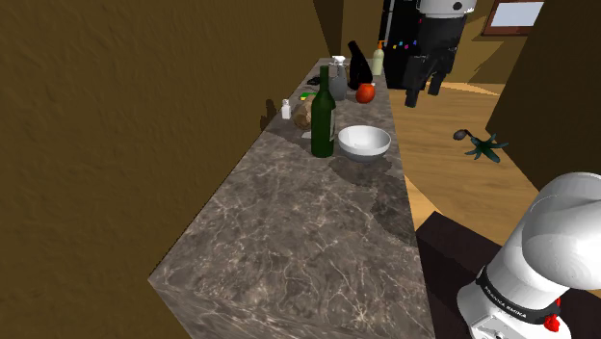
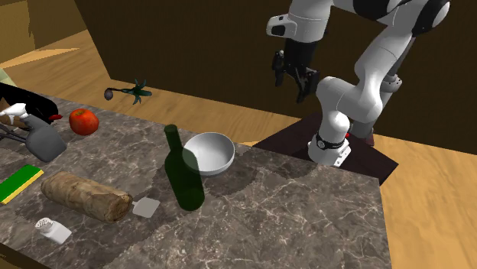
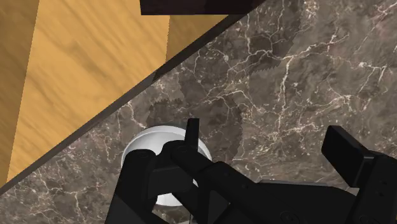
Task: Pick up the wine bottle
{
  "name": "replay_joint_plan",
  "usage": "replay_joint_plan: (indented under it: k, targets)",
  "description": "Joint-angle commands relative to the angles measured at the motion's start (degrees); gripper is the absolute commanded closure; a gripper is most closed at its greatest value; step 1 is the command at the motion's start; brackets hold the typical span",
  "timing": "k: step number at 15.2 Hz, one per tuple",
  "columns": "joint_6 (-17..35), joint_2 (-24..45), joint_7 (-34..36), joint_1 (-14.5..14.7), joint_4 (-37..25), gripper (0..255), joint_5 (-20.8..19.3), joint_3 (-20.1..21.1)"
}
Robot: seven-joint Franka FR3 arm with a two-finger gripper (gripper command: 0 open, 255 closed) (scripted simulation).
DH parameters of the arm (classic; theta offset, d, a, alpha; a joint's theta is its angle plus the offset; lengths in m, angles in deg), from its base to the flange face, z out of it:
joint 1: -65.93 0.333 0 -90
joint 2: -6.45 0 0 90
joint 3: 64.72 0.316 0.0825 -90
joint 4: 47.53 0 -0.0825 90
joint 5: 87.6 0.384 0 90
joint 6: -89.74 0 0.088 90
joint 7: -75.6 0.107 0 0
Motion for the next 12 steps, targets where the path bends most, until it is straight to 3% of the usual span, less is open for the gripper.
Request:
replay_joint_plan:
  k: [1, 12]
  targets:
    - [0.0, 0.0, 0.0, 0.0, 0.0, 0, 0.0, 0.0]
    - [7.38, 23.65, 0.58, -0.15, -18.29, 0, 2.45, -2.21]
